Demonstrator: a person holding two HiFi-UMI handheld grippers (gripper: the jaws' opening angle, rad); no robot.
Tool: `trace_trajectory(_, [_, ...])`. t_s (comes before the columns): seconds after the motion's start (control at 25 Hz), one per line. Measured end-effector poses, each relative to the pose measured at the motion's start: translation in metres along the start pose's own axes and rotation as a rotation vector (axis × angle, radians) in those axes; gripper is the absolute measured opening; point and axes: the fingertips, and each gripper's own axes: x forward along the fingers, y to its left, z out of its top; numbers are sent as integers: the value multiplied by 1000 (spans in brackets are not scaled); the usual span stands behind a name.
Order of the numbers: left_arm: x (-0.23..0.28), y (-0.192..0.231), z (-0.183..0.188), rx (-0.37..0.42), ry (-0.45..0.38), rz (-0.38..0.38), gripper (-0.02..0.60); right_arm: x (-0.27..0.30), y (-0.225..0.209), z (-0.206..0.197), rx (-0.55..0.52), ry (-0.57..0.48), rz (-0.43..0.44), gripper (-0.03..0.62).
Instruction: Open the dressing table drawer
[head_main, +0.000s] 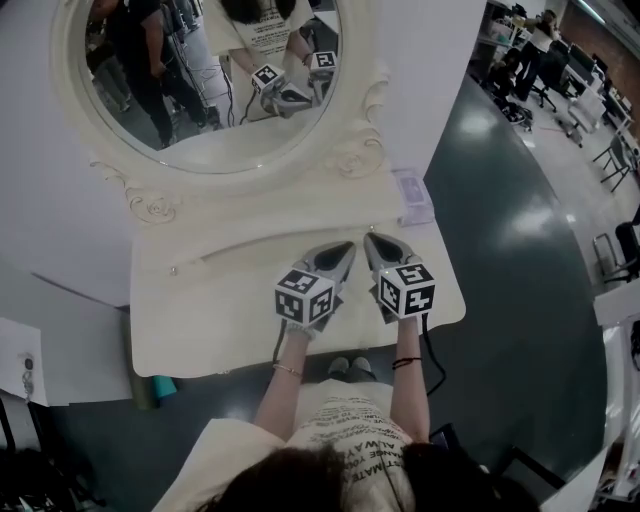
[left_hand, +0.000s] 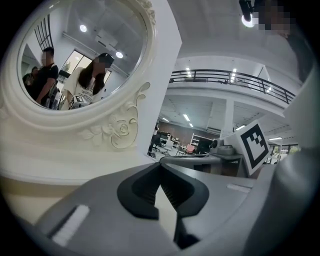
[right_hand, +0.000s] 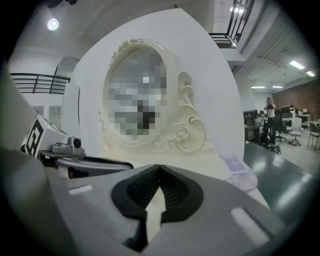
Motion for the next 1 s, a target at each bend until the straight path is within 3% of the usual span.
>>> trace_trajectory(0.48, [29, 17, -25, -75, 44, 51, -2, 27, -32, -38, 32, 135, 3, 2])
trace_trajectory(1.0, [52, 20, -46, -120, 65, 114, -2, 43, -56, -66, 43, 215, 39, 2])
